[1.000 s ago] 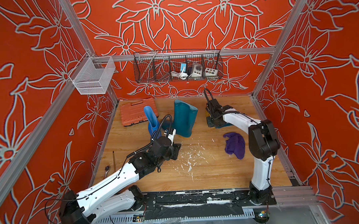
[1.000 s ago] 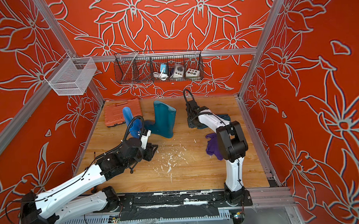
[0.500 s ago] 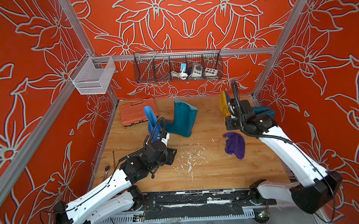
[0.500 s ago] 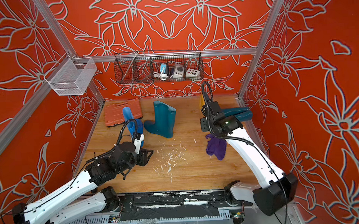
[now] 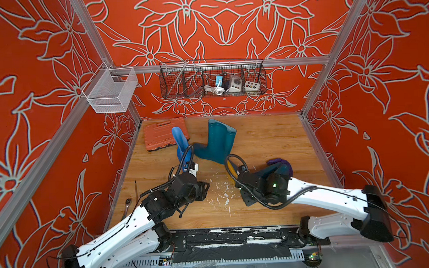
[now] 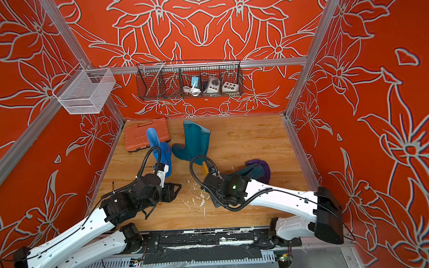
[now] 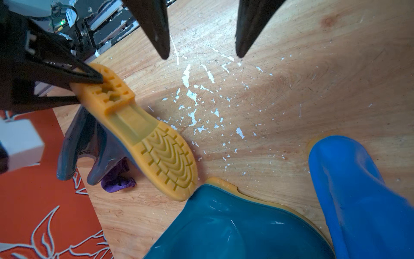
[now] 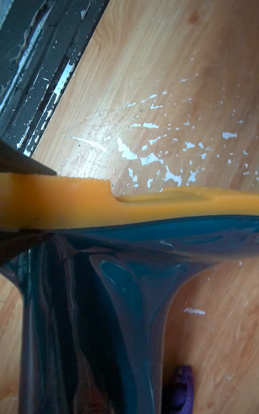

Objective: Wipe the rubber boots with a cloth
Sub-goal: Place the rubber boot at the center of the board.

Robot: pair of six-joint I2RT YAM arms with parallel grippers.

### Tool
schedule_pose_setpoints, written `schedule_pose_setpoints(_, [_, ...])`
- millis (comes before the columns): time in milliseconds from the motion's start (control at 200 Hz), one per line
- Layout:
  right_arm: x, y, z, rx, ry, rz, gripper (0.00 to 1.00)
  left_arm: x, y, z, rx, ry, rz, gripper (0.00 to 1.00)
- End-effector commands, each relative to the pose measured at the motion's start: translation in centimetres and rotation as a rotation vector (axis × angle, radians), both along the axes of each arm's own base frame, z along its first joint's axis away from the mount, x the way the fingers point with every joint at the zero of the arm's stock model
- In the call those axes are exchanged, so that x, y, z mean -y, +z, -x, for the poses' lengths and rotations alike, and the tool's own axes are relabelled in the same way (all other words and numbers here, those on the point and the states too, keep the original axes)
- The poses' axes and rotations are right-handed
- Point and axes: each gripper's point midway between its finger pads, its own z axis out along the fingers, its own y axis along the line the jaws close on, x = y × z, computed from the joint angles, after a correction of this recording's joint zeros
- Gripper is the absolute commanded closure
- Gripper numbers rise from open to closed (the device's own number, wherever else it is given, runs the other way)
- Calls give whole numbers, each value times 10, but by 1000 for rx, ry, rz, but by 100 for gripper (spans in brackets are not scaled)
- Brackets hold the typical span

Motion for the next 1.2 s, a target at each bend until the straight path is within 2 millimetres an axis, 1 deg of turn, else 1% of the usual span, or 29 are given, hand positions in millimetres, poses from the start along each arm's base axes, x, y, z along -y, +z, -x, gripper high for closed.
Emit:
schedule_pose_setpoints(0, [-40,25,-23,125,-91,-128,100,-4,-3,5,-18,12,4,53])
schedule_pose_setpoints(100, [-66,17,-18,88,-69,-170,100,-9,-6,6,-18,28,-2,53])
schedule_pose_setpoints(145, [-77,15,-15,69,-58,-202,87,-11,-7,6,-19,35,-3,53])
schedule_pose_setpoints(160, [-80,15,-14,65,-55,-213,79,-12,-9,6,-21,38,-4,52])
schedule_pose_setpoints(185, [-85,14,-12,59,-49,-232,71,-13,-9,6,-23,42,-4,52])
schedule_pose_setpoints(240, [-91,18,-9,61,-31,-269,54,-15,-12,6,-30,49,-5,52])
schedule_pose_setpoints(275, [-91,22,-10,81,-21,-266,47,-16,-14,7,-35,53,-4,52])
schedule_pose_setpoints(325, [-84,29,-11,118,-4,-219,40,-17,-16,6,-41,57,-4,52])
schedule_pose_setpoints(375, [-71,33,-13,145,1,-152,34,-16,-18,6,-46,58,0,51])
schedule_pose_setpoints(445, [-51,44,-18,199,-16,-90,29,-14,-22,5,-54,55,2,51])
schedule_pose_setpoints(505, [-28,53,-26,255,-45,-52,24,-10,-24,3,-62,51,5,51])
schedule_pose_setpoints(550, [-6,57,-34,276,-82,-25,19,-7,-27,2,-71,43,8,51])
schedule_pose_setpoints(590, [17,57,-45,269,-130,-6,14,-4,-29,2,-82,37,11,51])
schedule_pose_setpoints(641, [50,51,-58,230,-202,13,11,0,-33,1,-95,30,17,51])
schedule_pose_setpoints(661, [65,48,-66,217,-246,22,10,2,-34,1,-100,26,19,51])
schedule_pose_setpoints(716, [105,44,-81,210,-343,35,6,6,-38,1,-117,18,23,51])
schedule_pose_setpoints(751, [132,42,-89,216,-408,52,2,8,-41,1,-126,12,25,51])
schedule_pose_setpoints(801, [167,37,-98,210,-506,62,1,10,-44,1,-136,9,26,51])
schedule_pose_setpoints(846, [192,29,-106,193,-582,47,2,11,-46,1,-142,5,26,51])
schedule_pose_setpoints(911, [218,8,-117,147,-667,-5,2,13,-49,1,-148,3,29,51])
schedule_pose_setpoints(956, [232,-9,-124,90,-722,-42,1,13,-51,1,-149,3,28,51])
schedule_pose_setpoints(1006, [238,-24,-132,25,-754,-83,1,14,-53,1,-152,0,27,51])
schedule_pose_setpoints(1076, [233,-38,-144,-37,-747,-121,1,15,-57,0,-160,-2,18,51])
schedule_pose_setpoints(1196, [221,-49,-160,-80,-730,-168,1,16,-62,0,-175,-8,6,51])
